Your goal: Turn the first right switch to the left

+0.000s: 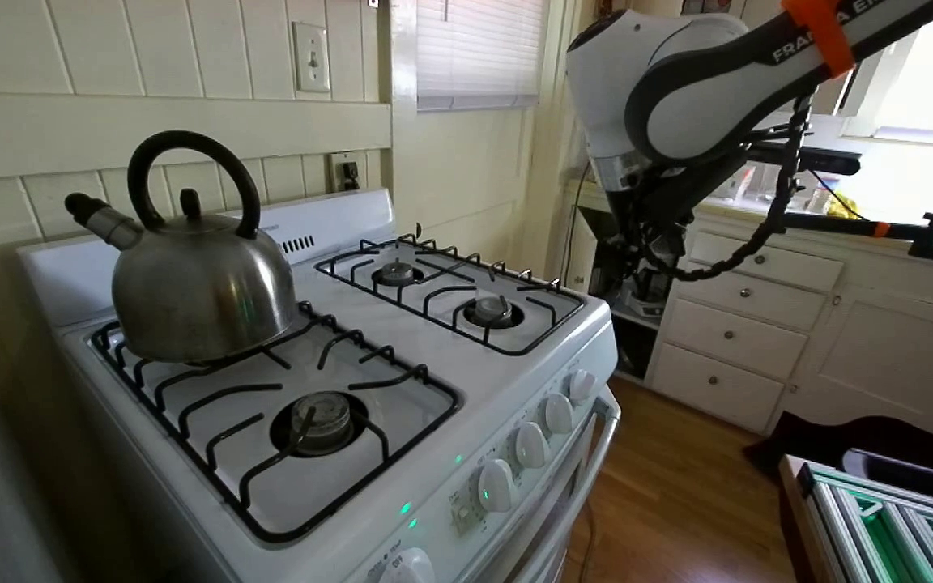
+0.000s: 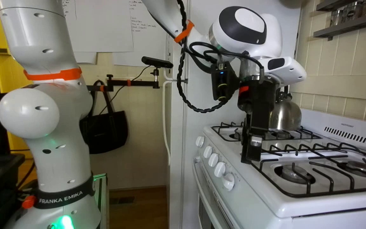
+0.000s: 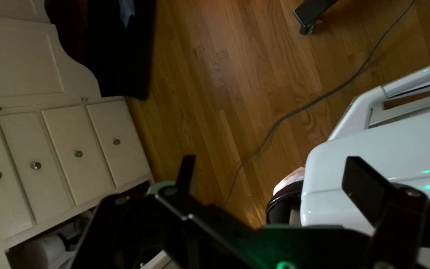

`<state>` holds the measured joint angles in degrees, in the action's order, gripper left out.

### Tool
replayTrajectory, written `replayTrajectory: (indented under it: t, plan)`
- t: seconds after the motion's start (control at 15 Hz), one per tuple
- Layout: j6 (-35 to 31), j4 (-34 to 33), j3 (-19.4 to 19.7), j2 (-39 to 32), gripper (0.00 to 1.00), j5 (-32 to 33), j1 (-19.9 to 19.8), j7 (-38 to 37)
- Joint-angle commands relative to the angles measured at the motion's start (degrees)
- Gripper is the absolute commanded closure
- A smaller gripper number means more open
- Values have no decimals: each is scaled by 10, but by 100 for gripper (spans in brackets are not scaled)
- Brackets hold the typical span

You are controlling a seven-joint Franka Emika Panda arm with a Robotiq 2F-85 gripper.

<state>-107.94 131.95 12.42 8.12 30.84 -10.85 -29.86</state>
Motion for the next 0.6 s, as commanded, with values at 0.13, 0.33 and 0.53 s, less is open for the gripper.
replayTrajectory:
  t: [0.13, 0.33, 0.53]
  plan:
    - [-8, 16, 0, 50, 0, -88, -16, 70]
    - [-10, 29, 7, 85, 0, -153, -19, 119]
    - [-15, 57, 12, 133, 0, -212, -21, 157]
